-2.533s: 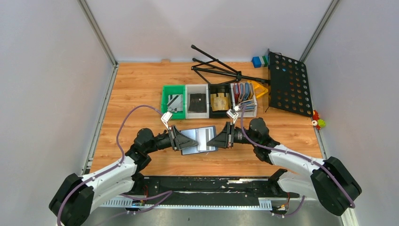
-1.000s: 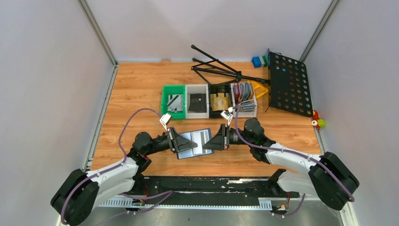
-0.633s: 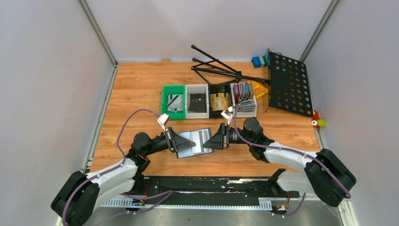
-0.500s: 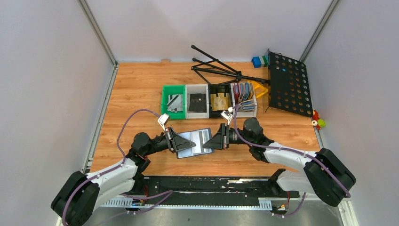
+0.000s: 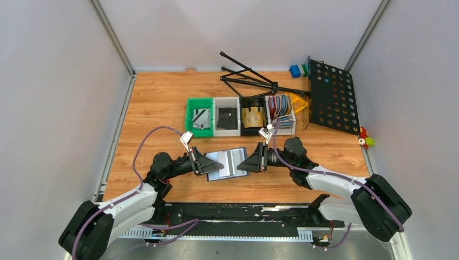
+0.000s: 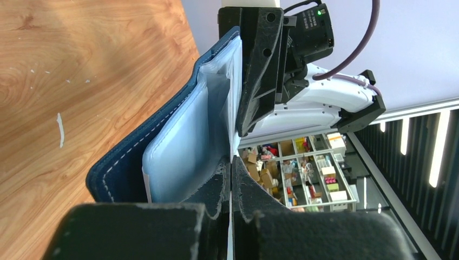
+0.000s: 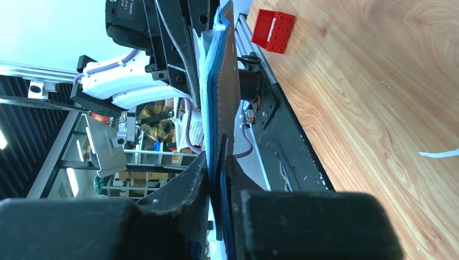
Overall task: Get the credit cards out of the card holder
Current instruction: Remove the credit card from the card holder, then place the credit card in the storage box.
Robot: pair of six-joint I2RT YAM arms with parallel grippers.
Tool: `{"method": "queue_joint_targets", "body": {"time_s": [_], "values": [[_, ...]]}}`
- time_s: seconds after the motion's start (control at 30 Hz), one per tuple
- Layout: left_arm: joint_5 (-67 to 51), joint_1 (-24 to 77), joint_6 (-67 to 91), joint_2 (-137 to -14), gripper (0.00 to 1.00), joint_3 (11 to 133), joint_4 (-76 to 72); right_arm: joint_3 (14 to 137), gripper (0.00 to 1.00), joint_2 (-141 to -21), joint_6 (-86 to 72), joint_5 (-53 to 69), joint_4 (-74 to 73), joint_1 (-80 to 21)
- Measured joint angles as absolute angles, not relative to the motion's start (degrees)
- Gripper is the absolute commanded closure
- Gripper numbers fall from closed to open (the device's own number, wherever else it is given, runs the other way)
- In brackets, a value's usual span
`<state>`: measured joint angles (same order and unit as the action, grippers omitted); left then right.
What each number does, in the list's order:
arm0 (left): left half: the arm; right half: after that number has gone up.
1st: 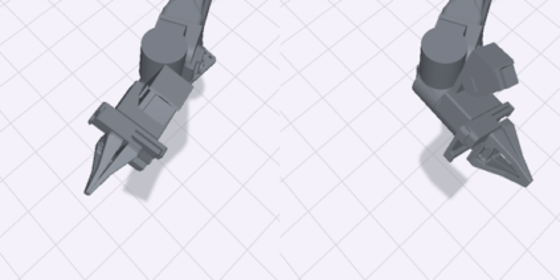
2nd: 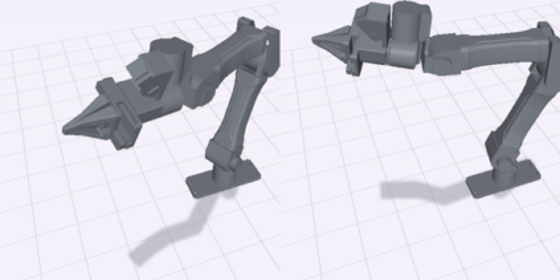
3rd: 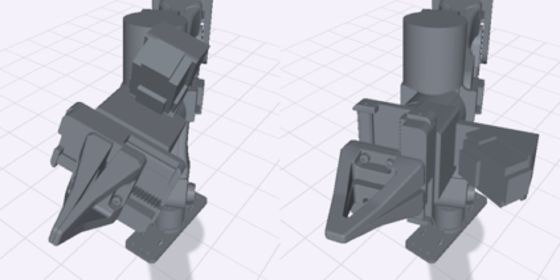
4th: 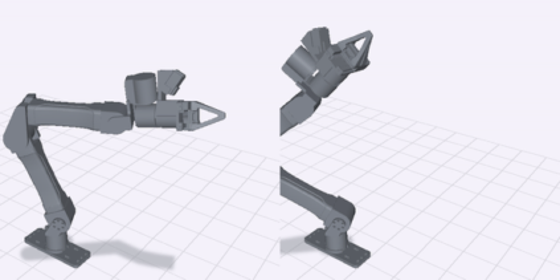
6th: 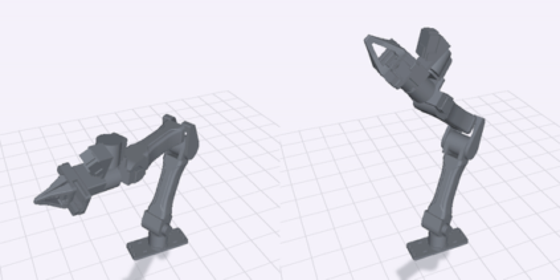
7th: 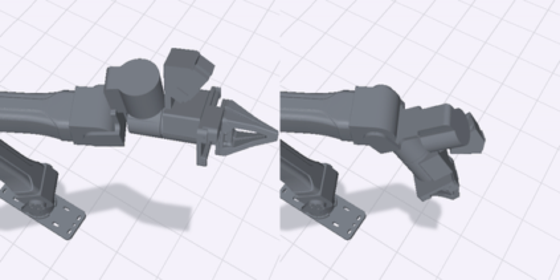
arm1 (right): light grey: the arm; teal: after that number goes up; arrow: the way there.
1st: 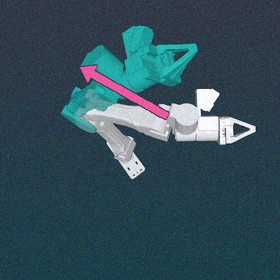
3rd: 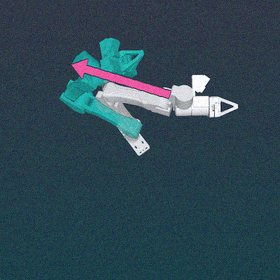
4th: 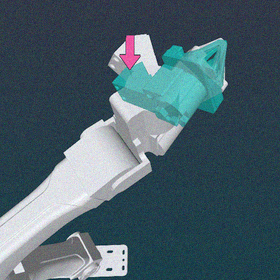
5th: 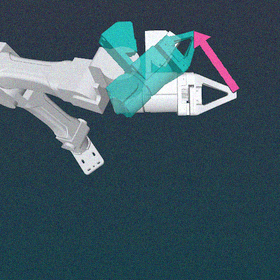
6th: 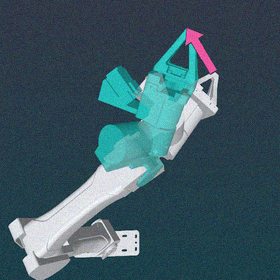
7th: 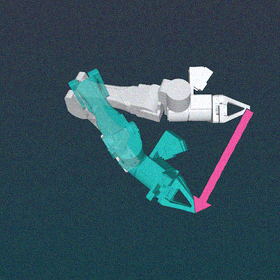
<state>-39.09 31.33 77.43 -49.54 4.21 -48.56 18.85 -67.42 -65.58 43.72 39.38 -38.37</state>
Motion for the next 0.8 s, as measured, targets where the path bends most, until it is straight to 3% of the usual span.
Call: {"method": "queue_joint_targets", "body": {"time_s": [0.3, 0.57, 0.8], "values": [[-40.1, 29.1, 73.5, -46.2, 1.0, 4.5, -40.3, 17.8, 1.0, -63.2, -64.0, 44.5, 33.1, -34.3], [-39.6, 27.3, 62.7, -42.5, 1.0, 12.0, -19.9, 17.8, 1.0, -58.3, -57.0, 41.1, 19.4, -30.9], [-35.3, 25.3, 50.0, -47.7, 1.0, 22.6, -2.4, 17.8, 1.0, -58.3, -53.2, 39.4, 12.7, -30.3]]}}
